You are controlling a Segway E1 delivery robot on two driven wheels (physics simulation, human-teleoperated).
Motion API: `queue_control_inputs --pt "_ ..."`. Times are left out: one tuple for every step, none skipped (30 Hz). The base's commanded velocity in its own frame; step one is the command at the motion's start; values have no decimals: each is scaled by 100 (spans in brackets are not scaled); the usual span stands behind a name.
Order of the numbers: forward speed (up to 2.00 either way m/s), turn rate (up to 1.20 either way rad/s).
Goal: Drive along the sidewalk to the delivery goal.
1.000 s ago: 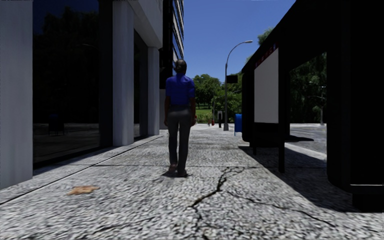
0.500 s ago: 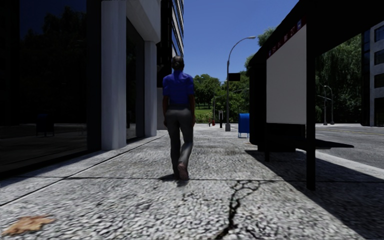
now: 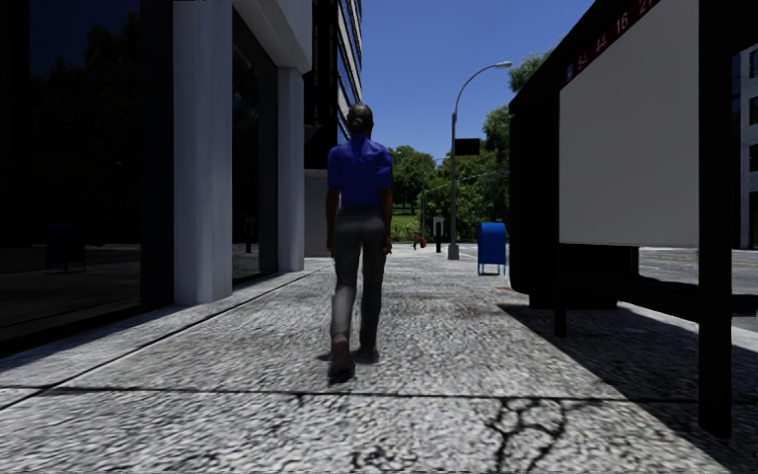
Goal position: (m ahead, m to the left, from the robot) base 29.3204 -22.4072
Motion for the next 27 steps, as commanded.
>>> queue_control_inputs --pt "110 0" --pt "110 0" --pt "110 0" --pt "110 0" --pt "110 0" --pt "110 0" --pt "110 0" --pt "110 0" --pt "110 0" --pt "110 0" --pt "110 0" --pt "110 0" --pt "110 0" --pt "110 0" --pt "110 0" --pt "110 0" --pt "110 0" --pt "110 0" --pt "110 0" --pt "110 0" --pt "110 0" --pt "110 0" --pt "110 0" --pt "110 0" --pt "110 0" --pt "110 0" --pt "110 0"
